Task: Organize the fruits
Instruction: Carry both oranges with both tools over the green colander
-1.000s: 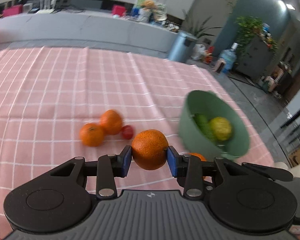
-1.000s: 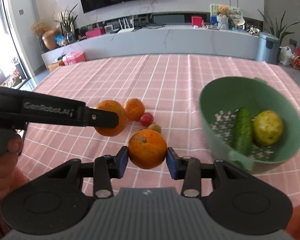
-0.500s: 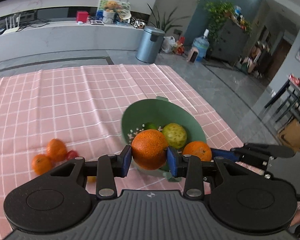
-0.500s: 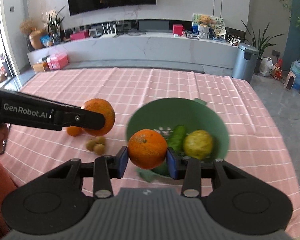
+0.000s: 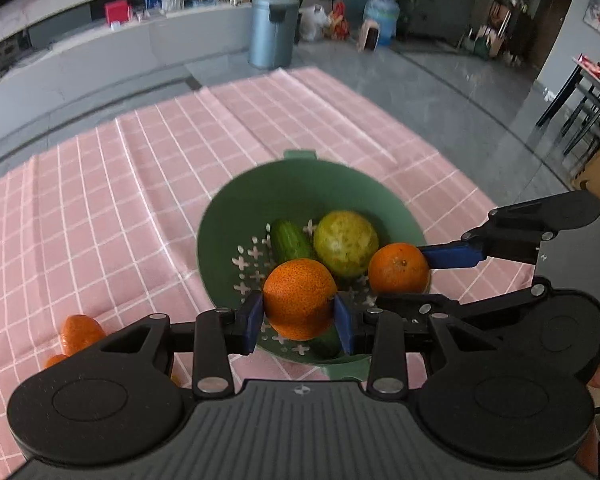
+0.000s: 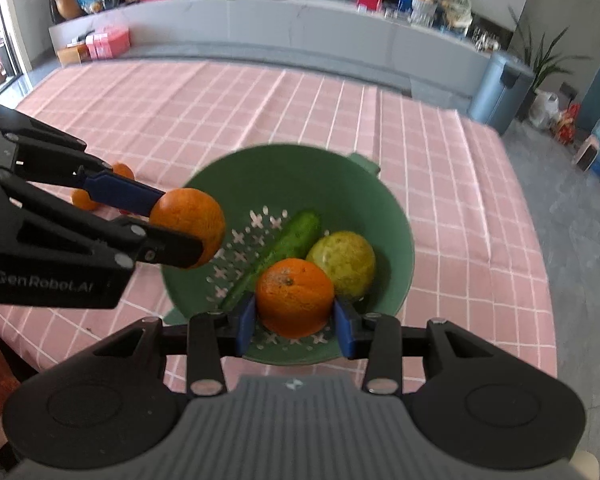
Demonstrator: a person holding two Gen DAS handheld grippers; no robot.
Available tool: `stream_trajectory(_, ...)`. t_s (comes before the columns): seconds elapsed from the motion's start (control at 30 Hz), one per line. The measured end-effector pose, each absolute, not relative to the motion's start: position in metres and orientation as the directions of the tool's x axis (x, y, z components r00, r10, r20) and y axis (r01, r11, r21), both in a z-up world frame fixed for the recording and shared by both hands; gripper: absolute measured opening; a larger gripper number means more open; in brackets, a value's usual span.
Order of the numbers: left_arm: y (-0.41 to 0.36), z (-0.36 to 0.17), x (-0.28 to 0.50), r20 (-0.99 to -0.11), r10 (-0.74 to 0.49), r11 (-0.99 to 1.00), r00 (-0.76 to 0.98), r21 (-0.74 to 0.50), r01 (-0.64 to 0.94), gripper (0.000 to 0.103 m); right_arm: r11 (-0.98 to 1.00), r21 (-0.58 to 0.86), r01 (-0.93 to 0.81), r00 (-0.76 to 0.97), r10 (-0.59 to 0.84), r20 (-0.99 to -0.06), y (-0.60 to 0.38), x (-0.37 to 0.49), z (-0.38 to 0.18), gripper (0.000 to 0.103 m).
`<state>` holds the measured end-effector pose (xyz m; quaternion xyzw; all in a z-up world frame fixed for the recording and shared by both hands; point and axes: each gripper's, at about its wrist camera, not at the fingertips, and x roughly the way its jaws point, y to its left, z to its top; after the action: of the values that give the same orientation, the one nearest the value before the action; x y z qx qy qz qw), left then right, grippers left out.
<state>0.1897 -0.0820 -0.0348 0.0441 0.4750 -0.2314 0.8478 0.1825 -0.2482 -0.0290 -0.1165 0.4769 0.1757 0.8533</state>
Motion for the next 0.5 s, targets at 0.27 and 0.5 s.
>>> stream_trajectory(0.27,-0.084,-0.053,0.212,-0.859,-0.335,0.89,0.386,-0.155,0.428,0.043,0.895,-0.024,-0.446,0.39,0.171,-0.905,-0.24,0.201,-0.049,0.037)
stream_trajectory(0.5,-0.09,-0.062,0.22,-0.883,-0.294,0.889,0.365,-0.113,0.443,0.043,0.89,-0.022,-0.455,0.345,0.154,-0.926,-0.237,0.213,-0.059,0.037)
